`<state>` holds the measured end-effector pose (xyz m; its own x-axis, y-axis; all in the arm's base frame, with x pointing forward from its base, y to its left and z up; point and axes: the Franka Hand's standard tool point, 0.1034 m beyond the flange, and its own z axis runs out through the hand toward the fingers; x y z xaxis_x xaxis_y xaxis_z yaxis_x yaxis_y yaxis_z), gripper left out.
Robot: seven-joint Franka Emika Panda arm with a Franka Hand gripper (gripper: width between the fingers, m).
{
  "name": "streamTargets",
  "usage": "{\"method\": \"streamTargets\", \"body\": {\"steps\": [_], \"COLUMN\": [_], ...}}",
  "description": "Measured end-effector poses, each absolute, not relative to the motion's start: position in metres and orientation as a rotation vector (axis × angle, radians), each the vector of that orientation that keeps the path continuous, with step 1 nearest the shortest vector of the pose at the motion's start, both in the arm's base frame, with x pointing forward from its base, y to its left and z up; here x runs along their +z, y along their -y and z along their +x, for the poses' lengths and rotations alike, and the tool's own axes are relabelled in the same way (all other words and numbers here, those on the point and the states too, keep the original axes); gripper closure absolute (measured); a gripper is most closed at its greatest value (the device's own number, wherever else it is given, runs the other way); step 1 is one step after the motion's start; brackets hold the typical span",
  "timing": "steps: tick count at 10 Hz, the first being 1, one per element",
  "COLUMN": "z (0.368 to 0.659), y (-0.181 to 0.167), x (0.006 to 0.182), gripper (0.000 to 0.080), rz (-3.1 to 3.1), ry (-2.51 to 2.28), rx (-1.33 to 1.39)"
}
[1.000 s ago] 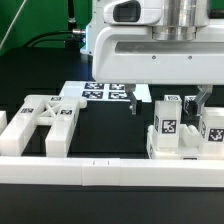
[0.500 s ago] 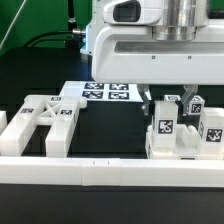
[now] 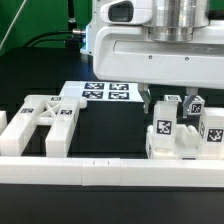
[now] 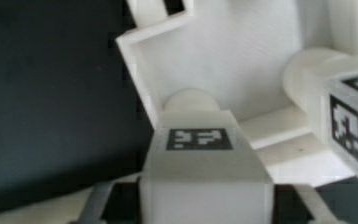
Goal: Assemble chair
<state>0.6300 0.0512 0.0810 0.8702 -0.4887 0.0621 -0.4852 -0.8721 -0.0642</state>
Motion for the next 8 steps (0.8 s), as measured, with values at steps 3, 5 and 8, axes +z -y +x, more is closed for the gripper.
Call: {"method": "streamTargets", "body": {"steps": [3,5,8], "z": [0.6292,0.6281,0.6296], "y": [-0.0522,-0.0547,-0.0552], "x": [0.0807,0.0802,0.0799], "gripper": [0.0512,0.0512,0.0512], "rz": [-2.814,-2.676,-2.501], "ry": [-1.225,-1.511,-1.776], "rx": [-0.083,-0.030,-0.033]}}
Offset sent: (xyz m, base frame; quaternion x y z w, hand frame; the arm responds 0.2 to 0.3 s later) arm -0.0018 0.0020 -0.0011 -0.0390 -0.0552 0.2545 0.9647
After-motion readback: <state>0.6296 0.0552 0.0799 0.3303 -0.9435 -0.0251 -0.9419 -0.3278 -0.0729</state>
